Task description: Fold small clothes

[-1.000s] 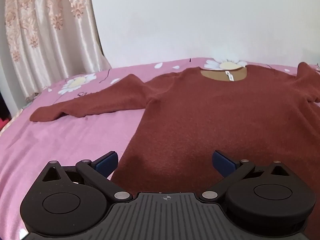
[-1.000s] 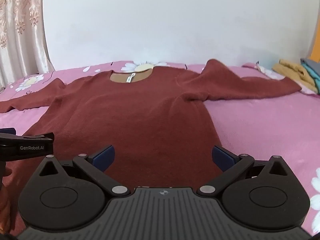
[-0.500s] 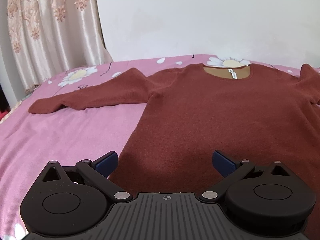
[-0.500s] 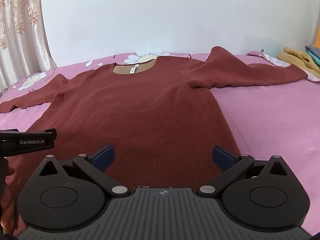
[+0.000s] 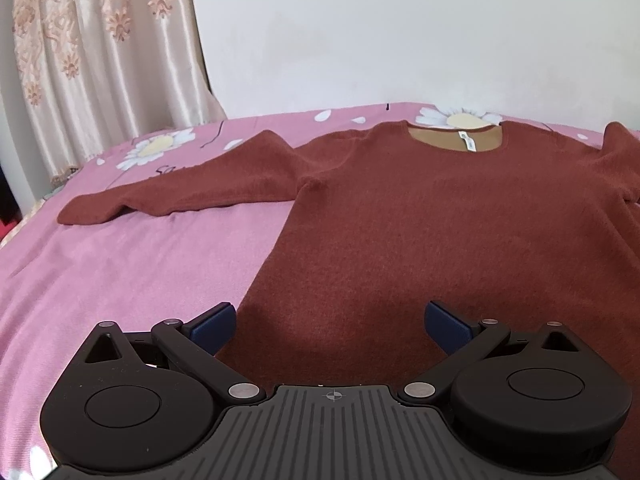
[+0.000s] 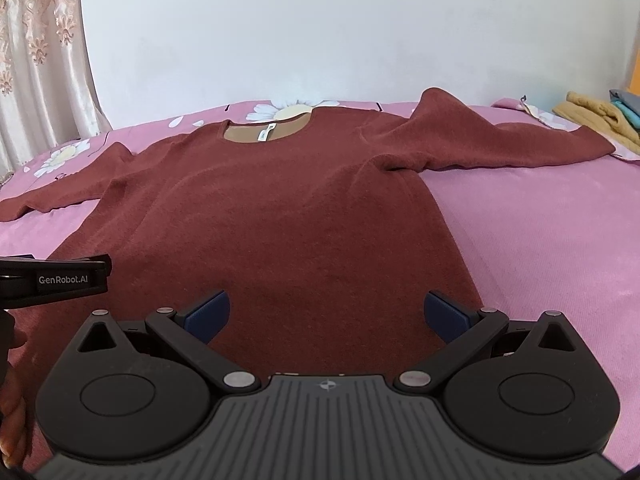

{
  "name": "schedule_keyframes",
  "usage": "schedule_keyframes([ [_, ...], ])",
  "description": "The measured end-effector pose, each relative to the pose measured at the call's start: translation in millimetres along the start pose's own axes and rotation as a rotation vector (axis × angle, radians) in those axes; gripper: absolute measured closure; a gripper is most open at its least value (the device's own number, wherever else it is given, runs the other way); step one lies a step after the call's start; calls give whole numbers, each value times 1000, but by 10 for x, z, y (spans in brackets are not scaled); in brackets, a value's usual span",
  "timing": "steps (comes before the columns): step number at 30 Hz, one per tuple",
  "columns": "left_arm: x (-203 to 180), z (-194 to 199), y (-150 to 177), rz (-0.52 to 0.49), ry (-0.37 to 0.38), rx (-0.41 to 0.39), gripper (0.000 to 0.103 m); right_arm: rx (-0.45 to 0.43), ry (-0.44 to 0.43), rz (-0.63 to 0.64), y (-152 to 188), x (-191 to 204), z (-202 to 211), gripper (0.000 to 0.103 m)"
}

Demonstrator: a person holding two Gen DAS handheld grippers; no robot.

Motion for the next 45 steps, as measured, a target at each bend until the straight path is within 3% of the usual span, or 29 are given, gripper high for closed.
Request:
schedule_keyframes([
  [45,-10,-2,37,-8,-3,12,0,14,7,26,41,33,-28,0],
])
Point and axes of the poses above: each gripper's, at about its wrist camera, not at the fingertips, and z roughly against the way its jaws point, x to its left, y to its underside, the point moved 10 cm from there along -z, roughly the way its jaws point, and after that the axes turned 15 degrees about -x, right-handed, at the moved point
